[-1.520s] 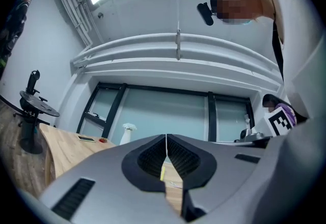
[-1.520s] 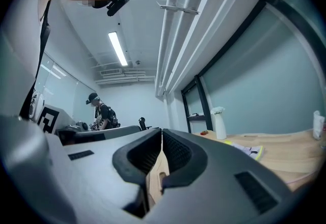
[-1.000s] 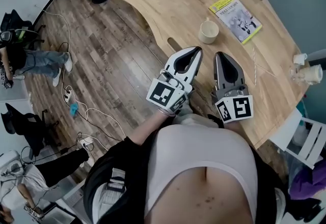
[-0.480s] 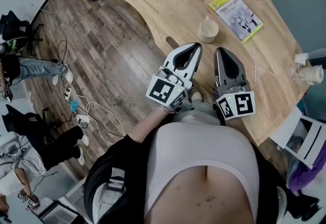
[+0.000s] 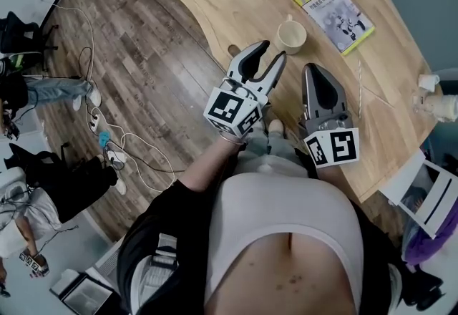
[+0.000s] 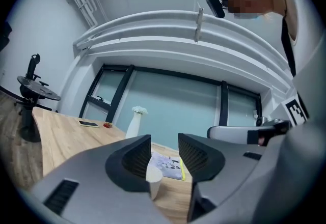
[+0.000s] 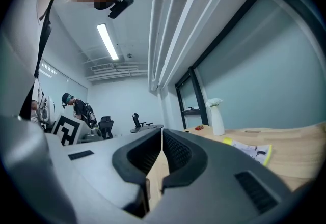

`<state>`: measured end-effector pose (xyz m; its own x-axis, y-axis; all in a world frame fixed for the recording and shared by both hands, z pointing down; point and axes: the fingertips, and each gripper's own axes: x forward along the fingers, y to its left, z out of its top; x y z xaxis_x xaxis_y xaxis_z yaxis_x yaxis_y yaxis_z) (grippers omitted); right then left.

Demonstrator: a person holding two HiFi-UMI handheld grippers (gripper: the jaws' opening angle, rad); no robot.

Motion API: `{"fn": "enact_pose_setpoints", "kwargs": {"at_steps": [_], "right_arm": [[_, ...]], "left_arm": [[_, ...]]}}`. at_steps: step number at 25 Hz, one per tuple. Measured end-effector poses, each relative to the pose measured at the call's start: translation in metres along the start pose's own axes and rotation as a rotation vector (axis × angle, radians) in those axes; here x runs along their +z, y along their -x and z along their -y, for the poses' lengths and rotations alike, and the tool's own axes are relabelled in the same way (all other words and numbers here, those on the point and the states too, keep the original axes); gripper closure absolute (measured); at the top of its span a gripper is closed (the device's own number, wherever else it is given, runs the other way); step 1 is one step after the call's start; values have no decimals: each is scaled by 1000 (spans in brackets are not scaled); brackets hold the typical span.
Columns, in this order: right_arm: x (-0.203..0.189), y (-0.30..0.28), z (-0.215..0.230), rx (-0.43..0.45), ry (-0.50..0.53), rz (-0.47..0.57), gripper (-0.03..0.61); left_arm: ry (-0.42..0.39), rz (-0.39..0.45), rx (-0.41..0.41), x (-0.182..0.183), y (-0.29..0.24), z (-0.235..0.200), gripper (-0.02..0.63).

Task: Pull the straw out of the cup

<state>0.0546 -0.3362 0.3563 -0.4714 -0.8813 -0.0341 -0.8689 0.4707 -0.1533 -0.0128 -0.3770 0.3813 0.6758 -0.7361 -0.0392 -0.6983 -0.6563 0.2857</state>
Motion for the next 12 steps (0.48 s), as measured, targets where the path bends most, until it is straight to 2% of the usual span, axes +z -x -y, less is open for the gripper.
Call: {"fn": "enact_pose_setpoints", "kwargs": {"at_steps": [6, 12], "right_arm": [[-16, 1, 11, -5, -12, -33, 548], [-25, -1, 29, -40, -25, -48, 548]], "left_arm": [[-21, -32, 34, -24, -26, -26, 431], [1, -71, 55, -53, -51, -49, 410]]}}
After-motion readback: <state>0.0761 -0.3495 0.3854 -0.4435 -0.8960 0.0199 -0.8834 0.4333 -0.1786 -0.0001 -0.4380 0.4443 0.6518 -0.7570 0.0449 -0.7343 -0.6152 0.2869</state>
